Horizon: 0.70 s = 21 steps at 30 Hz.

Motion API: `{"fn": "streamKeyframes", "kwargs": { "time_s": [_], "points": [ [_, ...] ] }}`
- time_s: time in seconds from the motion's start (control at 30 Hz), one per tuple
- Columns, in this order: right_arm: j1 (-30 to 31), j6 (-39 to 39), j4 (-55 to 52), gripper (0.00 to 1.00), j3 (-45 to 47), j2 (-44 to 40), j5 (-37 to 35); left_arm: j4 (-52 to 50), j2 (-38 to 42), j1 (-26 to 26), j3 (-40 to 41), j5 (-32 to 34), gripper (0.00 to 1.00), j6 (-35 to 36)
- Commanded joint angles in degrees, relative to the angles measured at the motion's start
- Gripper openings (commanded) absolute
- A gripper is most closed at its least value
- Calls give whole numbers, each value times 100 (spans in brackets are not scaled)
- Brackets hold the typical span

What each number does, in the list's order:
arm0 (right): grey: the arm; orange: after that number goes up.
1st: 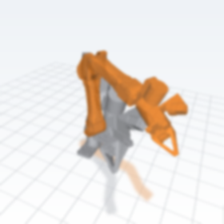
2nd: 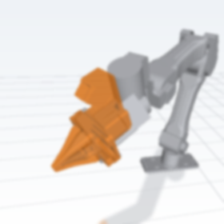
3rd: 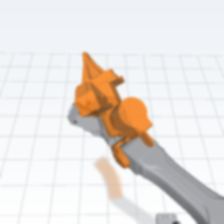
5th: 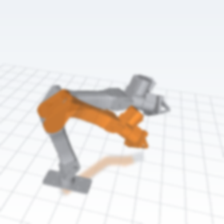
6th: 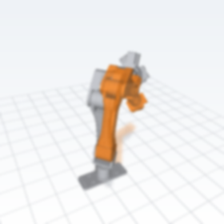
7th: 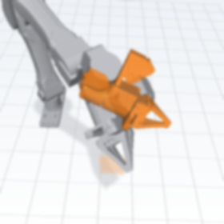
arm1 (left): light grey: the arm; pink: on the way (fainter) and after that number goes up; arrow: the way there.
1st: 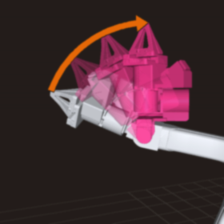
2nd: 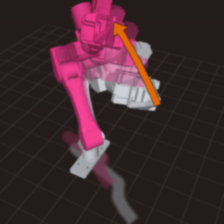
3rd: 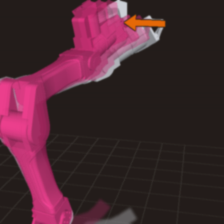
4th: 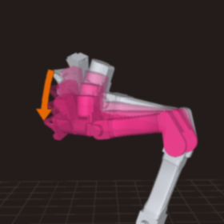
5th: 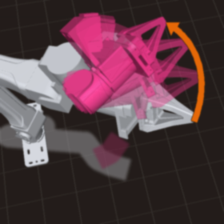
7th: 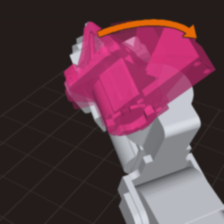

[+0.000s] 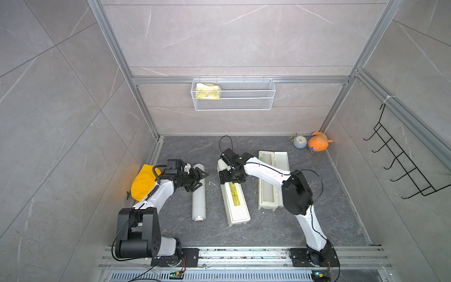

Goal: Put plastic wrap rolls into dispensers
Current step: Pick up the plastic wrap cutting box from the center of the board, then open the lid of the plastic wrap cutting box.

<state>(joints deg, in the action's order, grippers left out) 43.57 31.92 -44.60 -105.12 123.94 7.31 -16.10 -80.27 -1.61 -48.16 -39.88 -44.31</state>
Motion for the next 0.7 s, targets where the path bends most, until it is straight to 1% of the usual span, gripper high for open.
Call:
{"fn": "streamKeyframes", "kwargs": {
  "time_s": [0.0,0.03,0.07,0.13,0.2,0.27,0.37,0.47,0.57,0.67],
  "points": [
    [-363,-112,1384,87,782,-971,1027,739,10,28,-196,-568,73,-25],
    [-437,-155,1600,87,995,-1133,1203,999,33,28,-172,-683,74,-99],
    [-496,-183,1754,87,1184,-1342,1333,1362,53,20,-126,-823,78,-220],
    [-648,-245,2029,87,1487,-1679,1798,2258,81,14,-7,-1144,90,-523],
    [-760,-277,2157,87,1621,-1899,2222,3435,82,2,212,-1338,99,-1120],
    [-821,-324,2220,87,1685,-2082,2608,4373,37,-23,285,-1491,100,-1504],
    [-851,-324,2376,87,1769,-2290,3044,4989,-114,-160,131,-1748,100,-1720],
    [-885,-122,2701,87,1897,-2471,3495,5485,-208,-427,13,-1837,100,-1840],
    [-890,21,2915,87,1985,-2601,3806,6484,-324,-588,3,-1898,100,-2375],
    [-893,168,3106,87,2048,-2669,4050,6735,-406,-753,-142,-2044,100,-2438]
  ]
}}
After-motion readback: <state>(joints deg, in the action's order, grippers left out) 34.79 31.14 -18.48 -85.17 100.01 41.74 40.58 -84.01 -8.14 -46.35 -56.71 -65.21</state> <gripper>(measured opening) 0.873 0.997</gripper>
